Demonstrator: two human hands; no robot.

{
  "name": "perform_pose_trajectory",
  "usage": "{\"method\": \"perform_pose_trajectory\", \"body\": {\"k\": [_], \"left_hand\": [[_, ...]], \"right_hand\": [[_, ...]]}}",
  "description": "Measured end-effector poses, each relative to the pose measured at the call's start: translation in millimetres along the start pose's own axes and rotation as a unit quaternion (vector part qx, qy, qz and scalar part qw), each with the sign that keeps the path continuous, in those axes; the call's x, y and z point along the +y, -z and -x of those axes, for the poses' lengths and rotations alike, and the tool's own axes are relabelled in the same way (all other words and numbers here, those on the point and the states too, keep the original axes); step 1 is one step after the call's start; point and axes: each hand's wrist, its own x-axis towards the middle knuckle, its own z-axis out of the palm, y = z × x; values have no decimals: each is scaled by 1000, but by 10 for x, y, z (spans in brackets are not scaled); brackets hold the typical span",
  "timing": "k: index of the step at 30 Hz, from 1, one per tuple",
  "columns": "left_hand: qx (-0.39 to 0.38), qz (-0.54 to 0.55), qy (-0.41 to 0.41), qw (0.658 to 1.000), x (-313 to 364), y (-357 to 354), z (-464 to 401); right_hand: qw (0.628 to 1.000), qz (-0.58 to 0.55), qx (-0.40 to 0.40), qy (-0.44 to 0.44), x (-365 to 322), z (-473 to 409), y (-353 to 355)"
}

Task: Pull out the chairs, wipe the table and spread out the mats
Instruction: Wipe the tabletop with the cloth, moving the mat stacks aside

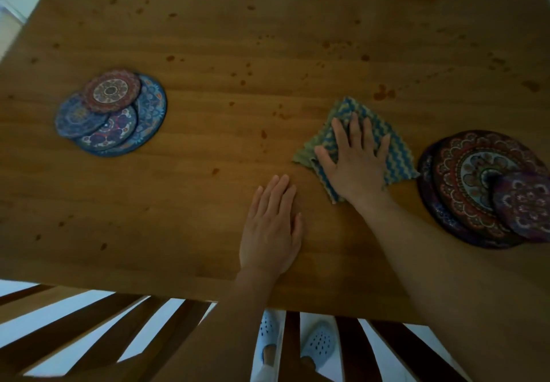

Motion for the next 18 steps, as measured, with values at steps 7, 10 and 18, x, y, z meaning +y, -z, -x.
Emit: {"method": "perform_pose_trajectory", "body": {"k": [7, 10, 18], "left_hand": [[22, 37, -7, 999, -4, 14, 4], [18, 38, -10, 999, -3, 46, 12], [-44, 97, -13, 994, -85, 136, -37]], "right_hand": [[989, -4, 28, 148, -76, 938, -234], [992, -13, 9, 124, 98, 1475, -328], [999, -31, 7, -10, 286, 1284, -191]]}}
